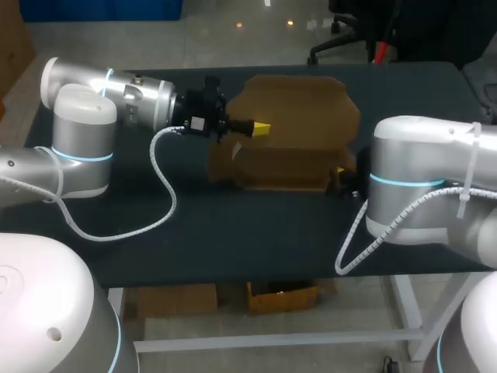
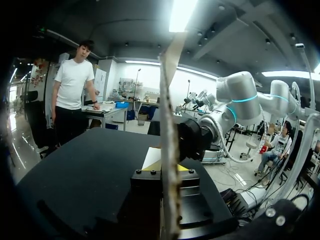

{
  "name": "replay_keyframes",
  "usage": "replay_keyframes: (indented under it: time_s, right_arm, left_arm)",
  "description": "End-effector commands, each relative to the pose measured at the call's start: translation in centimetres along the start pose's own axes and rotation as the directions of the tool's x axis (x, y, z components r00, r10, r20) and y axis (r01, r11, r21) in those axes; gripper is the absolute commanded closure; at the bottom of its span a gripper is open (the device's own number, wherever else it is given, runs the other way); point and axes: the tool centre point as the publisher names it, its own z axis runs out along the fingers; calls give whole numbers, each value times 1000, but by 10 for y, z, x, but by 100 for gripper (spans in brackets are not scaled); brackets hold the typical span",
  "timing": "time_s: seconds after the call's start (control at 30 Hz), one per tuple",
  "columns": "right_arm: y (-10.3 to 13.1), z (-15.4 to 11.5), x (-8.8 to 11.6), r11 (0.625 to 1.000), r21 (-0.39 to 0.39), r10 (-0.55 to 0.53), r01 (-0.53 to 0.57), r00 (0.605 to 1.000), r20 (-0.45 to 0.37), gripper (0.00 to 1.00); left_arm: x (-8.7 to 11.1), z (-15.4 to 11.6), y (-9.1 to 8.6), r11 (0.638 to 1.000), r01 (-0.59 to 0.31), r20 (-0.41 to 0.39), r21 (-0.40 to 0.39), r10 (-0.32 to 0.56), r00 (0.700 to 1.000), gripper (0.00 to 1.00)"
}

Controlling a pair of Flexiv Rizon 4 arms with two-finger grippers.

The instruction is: Assemble the packaging by folding the flat box into shape, placing the metal phone stand inside, and closing the box properly

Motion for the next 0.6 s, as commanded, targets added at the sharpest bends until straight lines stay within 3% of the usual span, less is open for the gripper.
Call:
replay_keyframes:
  time_s: [0.03,0.23,0.33,0.6]
  right_arm:
    - [-5,-2,9,1000,-24,20,-18,994,110,90]
    - [-7,-7,14,999,-27,50,-47,989,136,85]
    - [-10,-8,16,997,-27,75,-72,986,149,76]
    - [-14,-11,18,991,-41,131,-126,976,173,84]
  left_arm:
    - [-1,1,2,1000,0,-2,-2,0,1000,100]
    - [-1,1,2,1000,0,-2,-2,0,1000,100]
    - [-1,1,2,1000,0,-2,-2,0,1000,100]
    - [-1,1,2,1000,0,-2,-2,0,1000,100]
